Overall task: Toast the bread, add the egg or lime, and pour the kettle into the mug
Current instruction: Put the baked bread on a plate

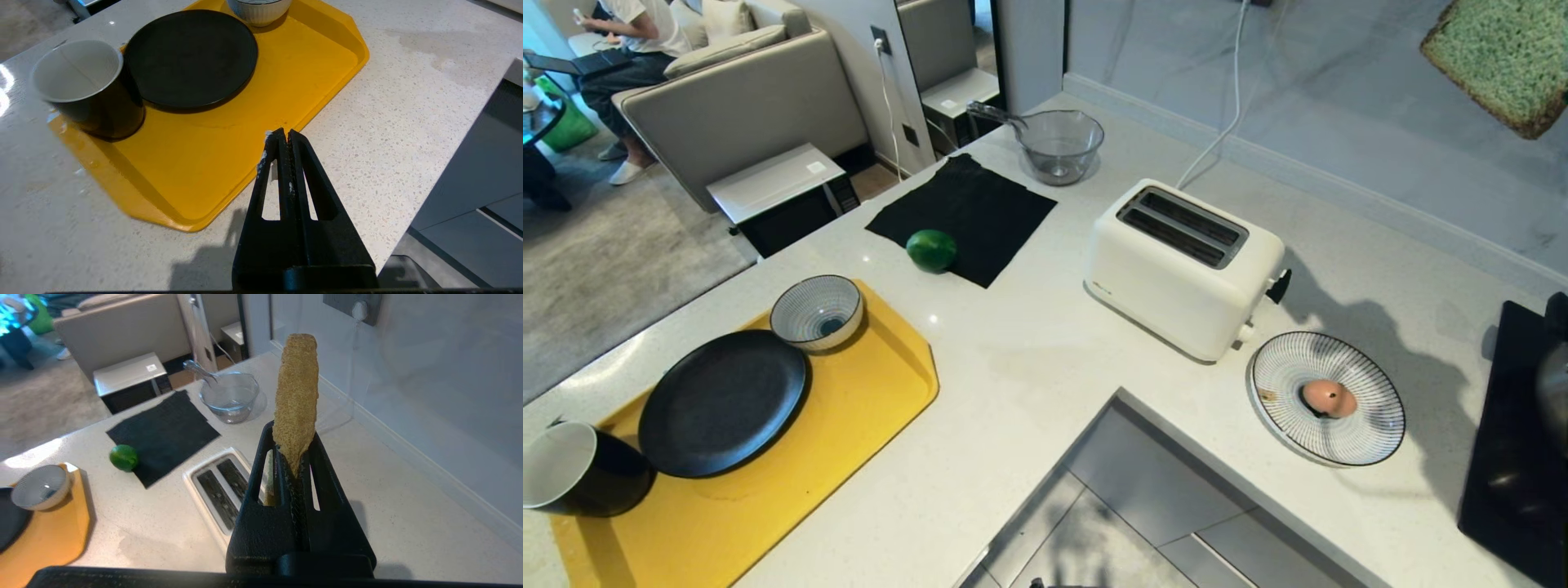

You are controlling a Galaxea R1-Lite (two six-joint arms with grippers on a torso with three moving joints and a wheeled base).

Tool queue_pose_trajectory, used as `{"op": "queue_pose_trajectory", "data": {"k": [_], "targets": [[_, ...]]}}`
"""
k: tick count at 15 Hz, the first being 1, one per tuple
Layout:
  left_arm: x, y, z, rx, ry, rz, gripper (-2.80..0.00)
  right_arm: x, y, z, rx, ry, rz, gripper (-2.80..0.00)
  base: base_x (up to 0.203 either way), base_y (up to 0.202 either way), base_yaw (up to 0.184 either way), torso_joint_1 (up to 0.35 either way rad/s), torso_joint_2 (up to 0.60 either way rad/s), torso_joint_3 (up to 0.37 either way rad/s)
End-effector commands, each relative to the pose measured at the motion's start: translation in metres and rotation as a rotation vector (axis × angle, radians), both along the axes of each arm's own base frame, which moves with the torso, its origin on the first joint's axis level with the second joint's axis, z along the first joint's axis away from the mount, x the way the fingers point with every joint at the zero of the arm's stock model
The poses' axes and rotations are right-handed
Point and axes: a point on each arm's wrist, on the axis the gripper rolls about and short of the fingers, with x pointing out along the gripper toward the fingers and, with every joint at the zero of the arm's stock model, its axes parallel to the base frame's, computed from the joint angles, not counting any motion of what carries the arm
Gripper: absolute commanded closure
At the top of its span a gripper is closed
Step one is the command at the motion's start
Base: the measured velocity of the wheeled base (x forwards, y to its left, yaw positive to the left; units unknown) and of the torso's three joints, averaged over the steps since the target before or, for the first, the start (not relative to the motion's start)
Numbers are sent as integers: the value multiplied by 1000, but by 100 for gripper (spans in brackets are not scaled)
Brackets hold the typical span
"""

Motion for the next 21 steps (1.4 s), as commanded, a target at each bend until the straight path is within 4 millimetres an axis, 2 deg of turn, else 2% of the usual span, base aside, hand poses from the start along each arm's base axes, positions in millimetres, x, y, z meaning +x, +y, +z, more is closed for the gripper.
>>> {"op": "queue_pose_trajectory", "data": {"k": [1, 15, 21], "targets": [[1, 0, -5, -1, 14, 1, 0, 3, 1, -3, -2, 14, 4, 0, 2, -10, 106, -2, 2, -1], [1, 0, -5, -1, 14, 1, 0, 7, 1, -8, -5, 31, 0, 0, 0, -7, 172, 2, 2, 1], [1, 0, -5, -1, 14, 1, 0, 13, 3, -12, -43, 43, 6, 0, 1, 0, 34, 1, 2, 1]]}}
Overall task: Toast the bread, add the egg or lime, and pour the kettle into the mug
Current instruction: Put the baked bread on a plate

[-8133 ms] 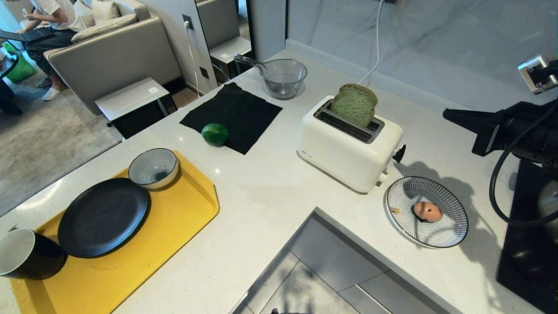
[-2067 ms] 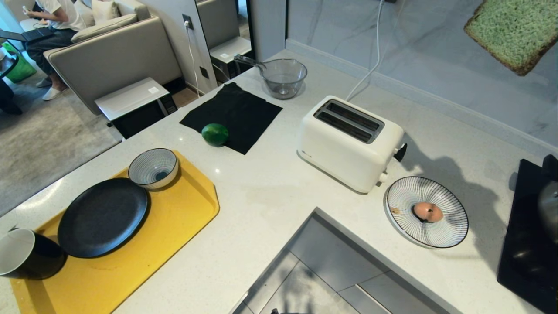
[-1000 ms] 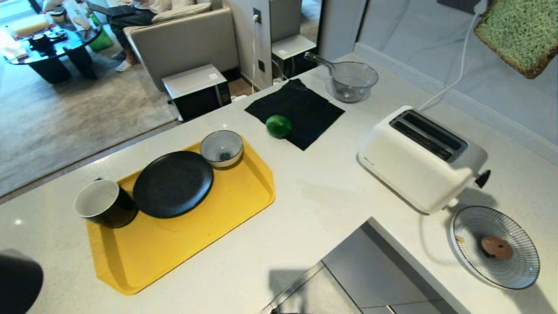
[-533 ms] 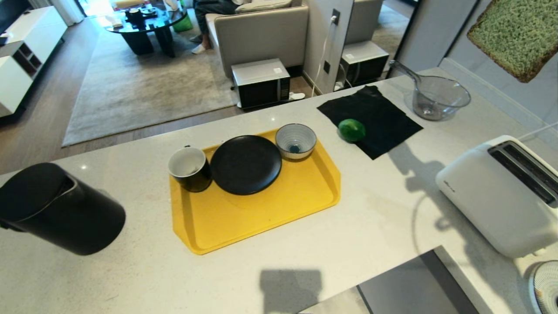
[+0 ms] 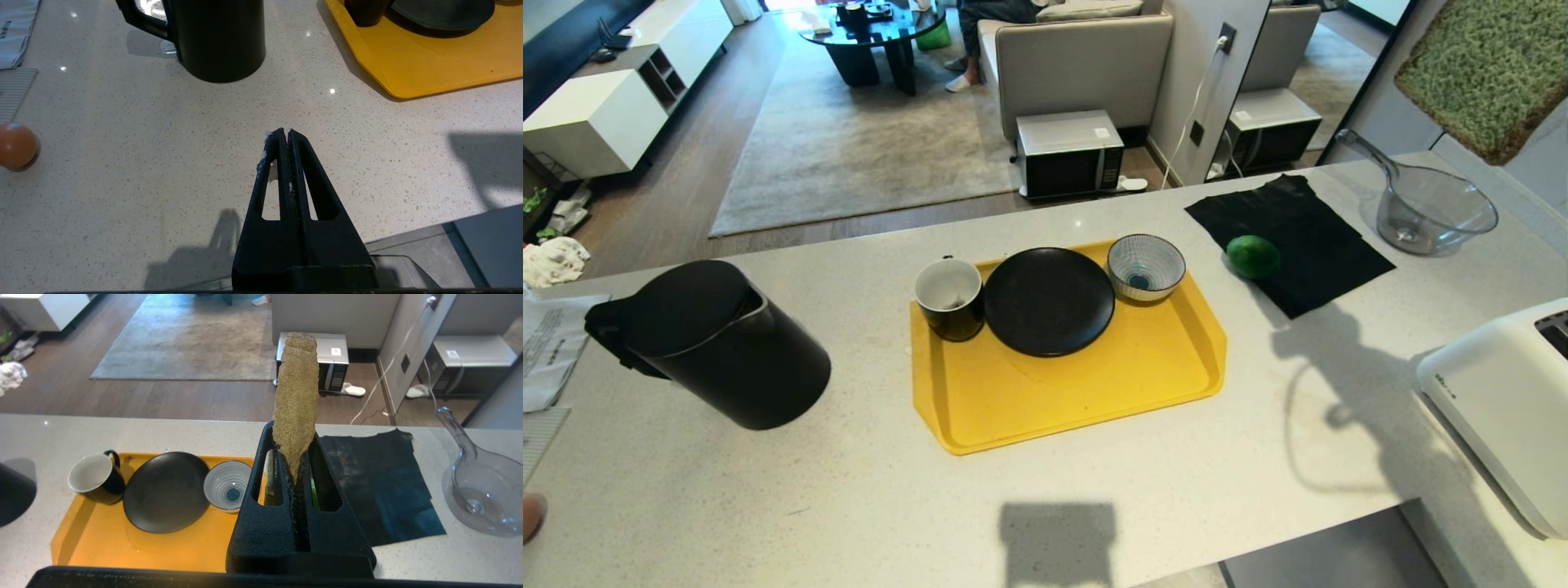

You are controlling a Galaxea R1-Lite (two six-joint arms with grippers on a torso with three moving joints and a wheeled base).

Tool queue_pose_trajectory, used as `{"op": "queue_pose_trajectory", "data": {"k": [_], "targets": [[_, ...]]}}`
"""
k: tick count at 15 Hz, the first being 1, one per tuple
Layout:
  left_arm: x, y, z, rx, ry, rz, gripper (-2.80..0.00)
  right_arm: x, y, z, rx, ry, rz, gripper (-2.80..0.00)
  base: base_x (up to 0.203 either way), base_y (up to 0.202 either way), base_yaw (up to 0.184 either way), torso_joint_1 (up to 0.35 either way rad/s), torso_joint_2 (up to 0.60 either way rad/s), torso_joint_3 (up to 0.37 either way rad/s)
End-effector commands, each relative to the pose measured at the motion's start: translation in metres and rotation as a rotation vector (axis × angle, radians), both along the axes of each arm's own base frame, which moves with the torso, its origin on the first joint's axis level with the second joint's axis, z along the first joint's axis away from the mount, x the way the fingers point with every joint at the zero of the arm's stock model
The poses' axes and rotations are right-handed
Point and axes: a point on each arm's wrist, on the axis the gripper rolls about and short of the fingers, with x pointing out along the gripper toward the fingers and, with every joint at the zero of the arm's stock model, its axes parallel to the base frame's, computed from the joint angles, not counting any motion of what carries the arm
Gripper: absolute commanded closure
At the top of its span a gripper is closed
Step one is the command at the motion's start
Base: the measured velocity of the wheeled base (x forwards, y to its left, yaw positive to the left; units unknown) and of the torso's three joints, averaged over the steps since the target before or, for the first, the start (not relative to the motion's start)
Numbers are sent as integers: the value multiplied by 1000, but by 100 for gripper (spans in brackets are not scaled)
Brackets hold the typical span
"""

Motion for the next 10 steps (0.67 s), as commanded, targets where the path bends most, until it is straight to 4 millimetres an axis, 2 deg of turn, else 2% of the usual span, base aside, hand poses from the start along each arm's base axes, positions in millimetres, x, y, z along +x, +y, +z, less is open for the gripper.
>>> {"op": "queue_pose_trajectory", "data": {"k": [1, 3, 5, 8, 10], "targets": [[1, 0, -5, -1, 15, 1, 0, 7, 2, -4, -30, 20, 13, 0, 0, 0, 0, 0, 0, 0], [1, 0, -5, -1, 15, 1, 0, 16, 5, -18, -80, 58, 73, 0, 0, 0, 0, 0, 0, 0], [1, 0, -5, -1, 15, 1, 0, 35, 11, -23, -95, 69, 132, 0, 0, 0, 0, 0, 0, 0], [1, 0, -5, -1, 15, 1, 0, 70, 35, -29, -93, 111, 223, 0, 0, 0, 0, 0, 0, 0], [1, 0, -5, -1, 15, 1, 0, 78, 57, -39, -99, 151, 307, 0, 0, 0, 0, 0, 0, 0]]}}
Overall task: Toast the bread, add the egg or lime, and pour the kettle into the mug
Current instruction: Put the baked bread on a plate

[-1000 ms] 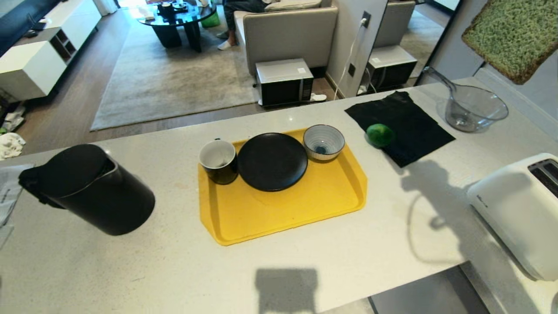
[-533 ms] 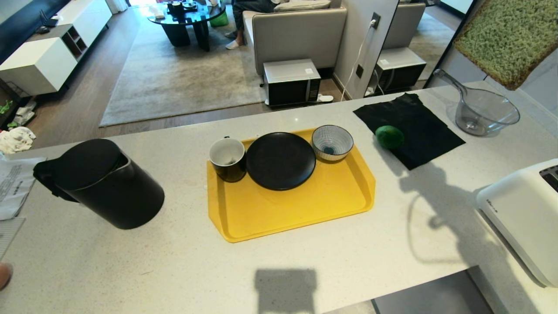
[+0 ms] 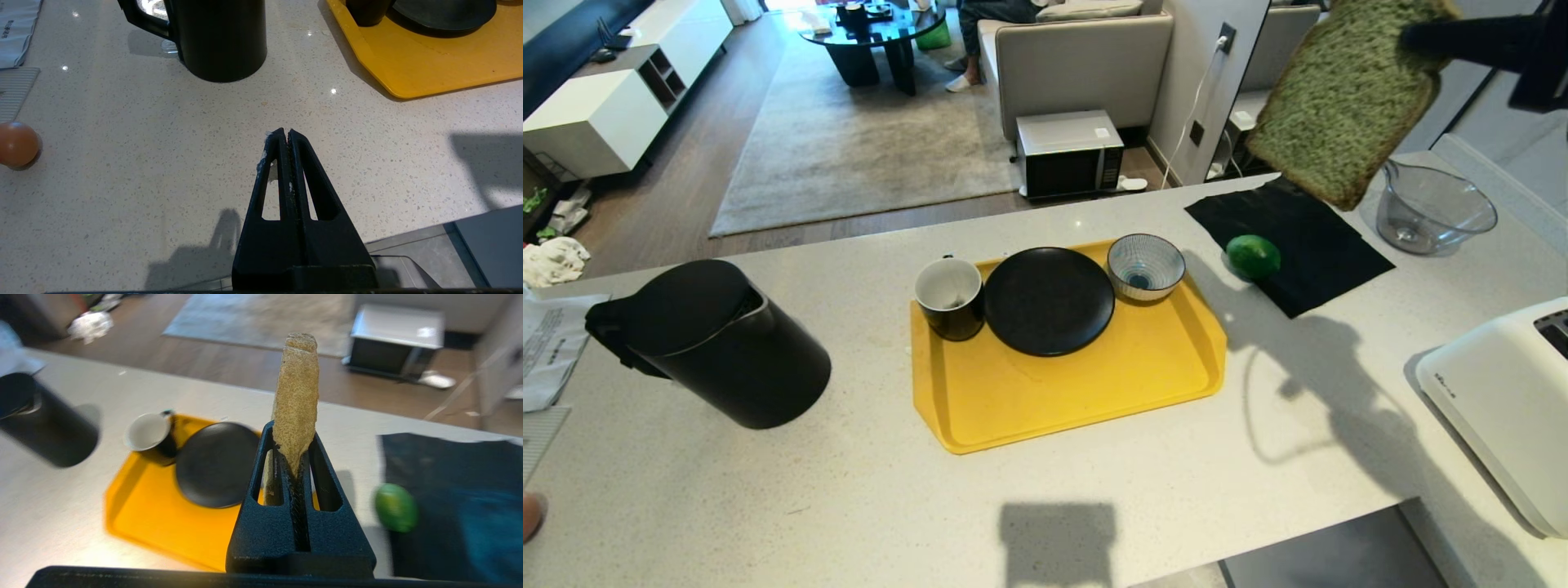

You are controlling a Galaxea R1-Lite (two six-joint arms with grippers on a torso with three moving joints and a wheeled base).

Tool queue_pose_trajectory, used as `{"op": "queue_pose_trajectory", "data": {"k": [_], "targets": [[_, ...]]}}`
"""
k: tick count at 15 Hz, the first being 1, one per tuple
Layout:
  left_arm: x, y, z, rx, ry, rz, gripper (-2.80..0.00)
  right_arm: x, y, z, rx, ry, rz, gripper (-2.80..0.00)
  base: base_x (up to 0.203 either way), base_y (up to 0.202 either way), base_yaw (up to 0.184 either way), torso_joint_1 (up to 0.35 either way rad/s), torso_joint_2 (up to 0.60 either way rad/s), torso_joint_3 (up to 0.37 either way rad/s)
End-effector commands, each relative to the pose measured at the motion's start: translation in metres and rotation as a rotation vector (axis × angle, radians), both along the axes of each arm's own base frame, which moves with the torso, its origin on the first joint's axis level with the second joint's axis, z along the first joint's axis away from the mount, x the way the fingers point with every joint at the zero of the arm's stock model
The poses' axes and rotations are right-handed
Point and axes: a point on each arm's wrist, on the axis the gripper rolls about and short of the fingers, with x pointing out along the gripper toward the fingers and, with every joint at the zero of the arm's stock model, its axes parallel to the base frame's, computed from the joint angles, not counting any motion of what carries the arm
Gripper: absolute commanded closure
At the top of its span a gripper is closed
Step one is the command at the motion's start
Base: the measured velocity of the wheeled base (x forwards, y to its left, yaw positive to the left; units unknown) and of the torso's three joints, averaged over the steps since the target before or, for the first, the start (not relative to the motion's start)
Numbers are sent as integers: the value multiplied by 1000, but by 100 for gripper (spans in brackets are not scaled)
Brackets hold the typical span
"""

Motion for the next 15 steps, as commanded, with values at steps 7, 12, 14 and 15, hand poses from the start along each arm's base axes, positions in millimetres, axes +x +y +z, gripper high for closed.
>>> {"op": "queue_pose_trajectory", "data": {"k": [7, 12, 14, 15], "targets": [[1, 0, -5, 0, 14, 1, 0, 42, 70, -76, -42, 315, 202, 0, 0, 0, 0, 0, 0, 0], [1, 0, -5, 0, 14, 1, 0, 66, 111, -106, -53, 348, 280, 0, 0, 0, 0, 0, 0, 0], [1, 0, -5, 0, 14, 1, 0, 74, 134, -121, -63, 347, 321, 0, 0, 0, 0, 0, 0, 0], [1, 0, -5, 1, 14, 1, 0, 80, 145, -128, -62, 337, 338, 0, 0, 0, 0, 0, 0, 0]]}}
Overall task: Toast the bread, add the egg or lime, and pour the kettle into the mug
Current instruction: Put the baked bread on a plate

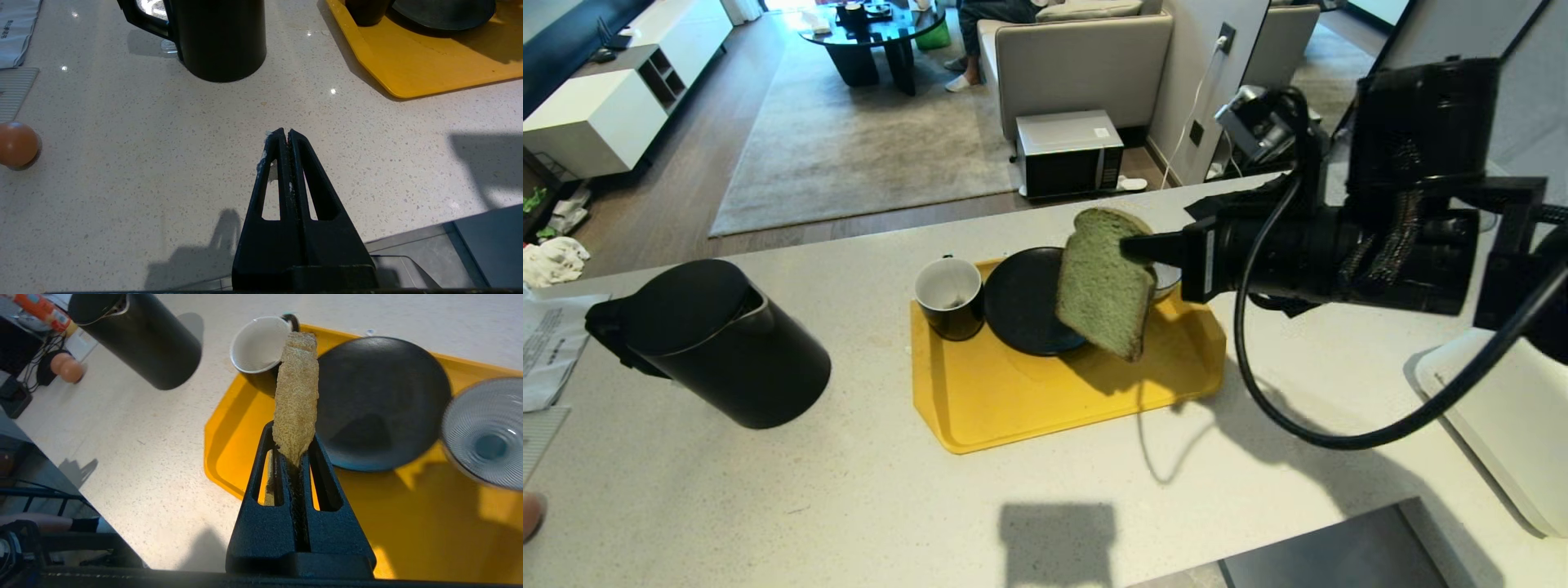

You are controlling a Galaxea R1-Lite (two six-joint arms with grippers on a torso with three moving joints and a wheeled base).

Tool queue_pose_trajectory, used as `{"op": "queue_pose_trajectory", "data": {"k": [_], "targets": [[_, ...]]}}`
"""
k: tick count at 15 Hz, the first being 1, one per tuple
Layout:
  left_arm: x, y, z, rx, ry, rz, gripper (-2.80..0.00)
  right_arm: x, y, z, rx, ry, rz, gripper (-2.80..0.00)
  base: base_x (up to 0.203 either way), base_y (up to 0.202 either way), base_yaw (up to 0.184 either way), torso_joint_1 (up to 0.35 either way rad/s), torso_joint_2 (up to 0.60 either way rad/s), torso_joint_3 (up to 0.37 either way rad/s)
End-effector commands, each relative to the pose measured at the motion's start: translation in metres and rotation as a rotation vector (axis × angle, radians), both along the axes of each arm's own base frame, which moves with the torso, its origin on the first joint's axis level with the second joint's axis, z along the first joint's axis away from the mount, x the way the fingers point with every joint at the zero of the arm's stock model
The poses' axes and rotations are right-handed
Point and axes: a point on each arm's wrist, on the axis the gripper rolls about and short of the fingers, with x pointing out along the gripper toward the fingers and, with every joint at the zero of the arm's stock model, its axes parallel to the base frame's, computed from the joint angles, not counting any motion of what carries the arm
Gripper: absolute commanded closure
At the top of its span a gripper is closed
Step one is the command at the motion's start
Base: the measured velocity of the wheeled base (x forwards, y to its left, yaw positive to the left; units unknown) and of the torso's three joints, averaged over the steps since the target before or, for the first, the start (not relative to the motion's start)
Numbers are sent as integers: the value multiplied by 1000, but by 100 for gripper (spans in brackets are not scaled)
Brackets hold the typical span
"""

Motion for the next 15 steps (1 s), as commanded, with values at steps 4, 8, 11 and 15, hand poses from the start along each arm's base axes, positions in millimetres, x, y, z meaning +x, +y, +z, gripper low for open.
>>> {"op": "queue_pose_trajectory", "data": {"k": [4, 8, 11, 15], "targets": [[1, 0, -5, -1, 14, 0, 0, 27, 52, -41, -6, 31, 71, 0, 0, 0, 0, 0, 0, 0], [1, 0, -5, -1, 14, 0, 0, 37, 68, -50, 43, 28, 79, 0, 0, 0, 0, 0, 0, 0], [1, 0, -5, -1, 14, 0, 0, 52, 78, -44, 103, 28, 31, 0, 0, 0, 0, 0, 0, 0], [1, 0, -5, -1, 14, 0, 0, 58, 74, -43, 128, 21, -88, 0, 0, 0, 0, 0, 0, 0]]}}
